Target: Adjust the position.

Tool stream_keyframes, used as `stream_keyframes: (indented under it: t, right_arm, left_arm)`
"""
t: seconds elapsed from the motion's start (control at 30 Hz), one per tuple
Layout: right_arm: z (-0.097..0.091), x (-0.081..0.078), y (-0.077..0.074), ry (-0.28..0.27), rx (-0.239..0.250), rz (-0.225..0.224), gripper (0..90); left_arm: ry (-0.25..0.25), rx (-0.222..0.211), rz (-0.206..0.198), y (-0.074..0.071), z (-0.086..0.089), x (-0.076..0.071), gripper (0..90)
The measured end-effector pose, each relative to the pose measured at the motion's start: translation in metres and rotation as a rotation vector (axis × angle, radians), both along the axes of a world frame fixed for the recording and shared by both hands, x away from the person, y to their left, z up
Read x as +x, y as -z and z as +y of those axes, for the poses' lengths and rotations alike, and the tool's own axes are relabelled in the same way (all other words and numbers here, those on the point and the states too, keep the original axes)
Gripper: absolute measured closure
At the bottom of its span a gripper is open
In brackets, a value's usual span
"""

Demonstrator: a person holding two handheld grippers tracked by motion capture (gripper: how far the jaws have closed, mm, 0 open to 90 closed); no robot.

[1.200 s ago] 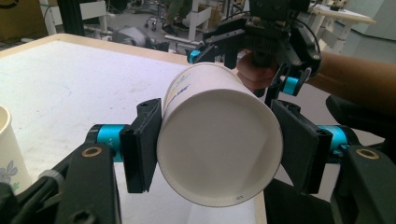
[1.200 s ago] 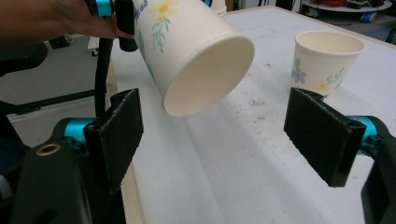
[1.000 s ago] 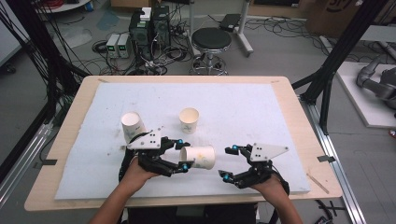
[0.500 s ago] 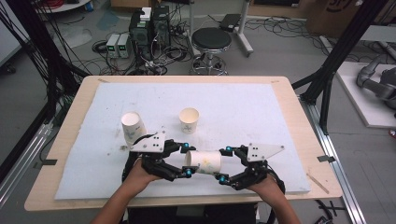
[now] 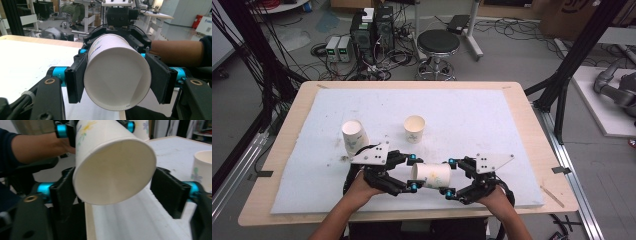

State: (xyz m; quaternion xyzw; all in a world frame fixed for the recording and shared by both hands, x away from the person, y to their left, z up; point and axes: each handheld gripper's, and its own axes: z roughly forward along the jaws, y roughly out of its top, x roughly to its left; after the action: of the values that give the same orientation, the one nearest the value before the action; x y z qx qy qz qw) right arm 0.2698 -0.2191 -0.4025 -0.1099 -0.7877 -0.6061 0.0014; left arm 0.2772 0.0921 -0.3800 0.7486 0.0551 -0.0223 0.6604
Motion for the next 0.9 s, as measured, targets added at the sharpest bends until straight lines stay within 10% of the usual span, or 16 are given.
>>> stream_keyframes:
  t: [0.4, 0.5, 0.9]
  right_arm:
    - [-0.001, 0.0, 0.0, -0.025, 0.031, 0.009, 30.7]
    - [-0.002, 0.0, -0.003, -0.025, 0.021, 0.009, 30.6]
    - [-0.009, 0.002, -0.022, 0.007, -0.093, 0.025, 30.5]
  left_arm:
    - [0.002, -0.02, -0.012, 0.001, 0.001, -0.003, 34.1]
    - [-0.044, 0.029, 0.008, -0.001, -0.001, -0.005, 12.3]
    - [-0.08, 0.108, -0.01, -0.009, 0.008, -0.005, 12.0]
